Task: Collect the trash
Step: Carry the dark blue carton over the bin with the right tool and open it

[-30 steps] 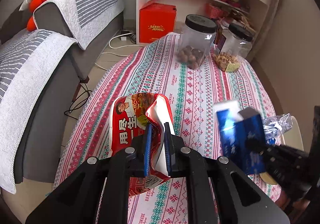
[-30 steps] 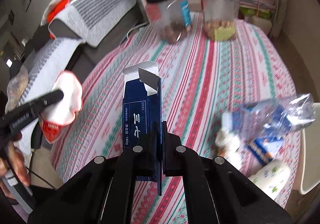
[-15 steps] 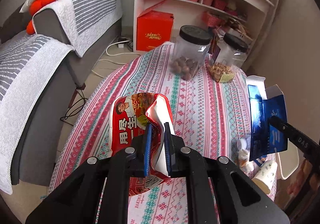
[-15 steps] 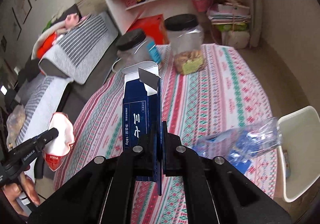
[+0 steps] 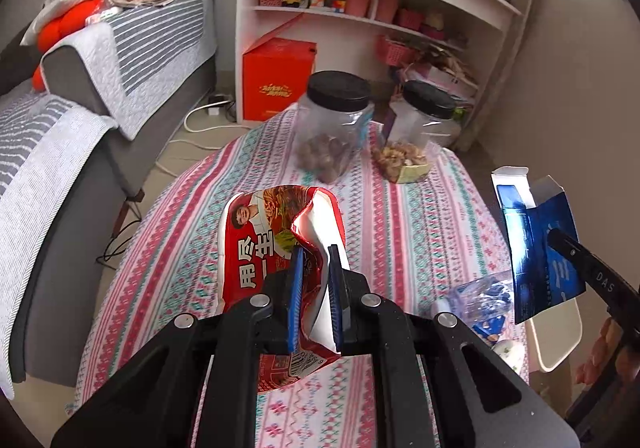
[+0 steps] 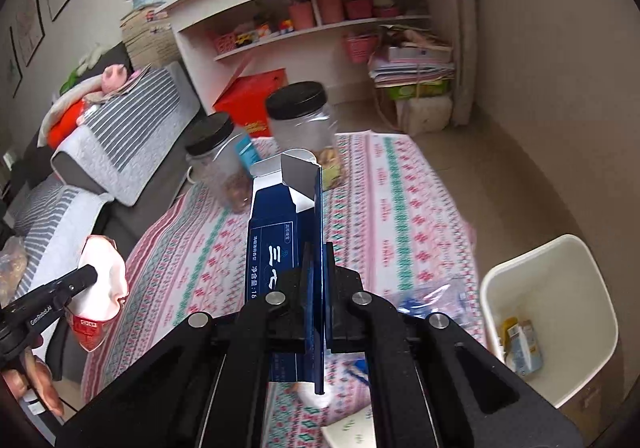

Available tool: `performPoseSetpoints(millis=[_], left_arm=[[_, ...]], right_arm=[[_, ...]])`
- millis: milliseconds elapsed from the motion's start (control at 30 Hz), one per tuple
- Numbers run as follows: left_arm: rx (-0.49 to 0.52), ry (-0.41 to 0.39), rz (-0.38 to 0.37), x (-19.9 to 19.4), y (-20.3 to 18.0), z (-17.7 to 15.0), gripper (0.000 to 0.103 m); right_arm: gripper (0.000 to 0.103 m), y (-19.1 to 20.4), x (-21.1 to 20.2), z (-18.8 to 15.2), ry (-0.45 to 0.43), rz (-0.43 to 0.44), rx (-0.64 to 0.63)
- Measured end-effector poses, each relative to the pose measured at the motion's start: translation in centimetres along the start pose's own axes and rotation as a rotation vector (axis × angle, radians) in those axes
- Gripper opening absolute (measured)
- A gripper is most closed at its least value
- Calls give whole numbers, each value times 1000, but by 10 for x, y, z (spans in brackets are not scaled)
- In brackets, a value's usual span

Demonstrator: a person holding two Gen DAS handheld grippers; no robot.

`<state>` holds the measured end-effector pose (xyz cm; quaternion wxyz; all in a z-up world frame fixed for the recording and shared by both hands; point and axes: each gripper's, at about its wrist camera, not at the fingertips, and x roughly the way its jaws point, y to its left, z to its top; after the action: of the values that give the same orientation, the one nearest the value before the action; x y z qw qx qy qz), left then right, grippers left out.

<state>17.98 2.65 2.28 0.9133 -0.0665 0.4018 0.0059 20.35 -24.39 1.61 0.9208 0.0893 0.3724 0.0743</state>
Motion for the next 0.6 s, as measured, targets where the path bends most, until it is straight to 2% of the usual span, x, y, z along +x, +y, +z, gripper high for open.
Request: performPoseSetpoints(millis=[600], left_arm=[[89,-13,-76,6,-69,3,12]], right_arm=[[3,-76,-40,8,-89,-128,109]])
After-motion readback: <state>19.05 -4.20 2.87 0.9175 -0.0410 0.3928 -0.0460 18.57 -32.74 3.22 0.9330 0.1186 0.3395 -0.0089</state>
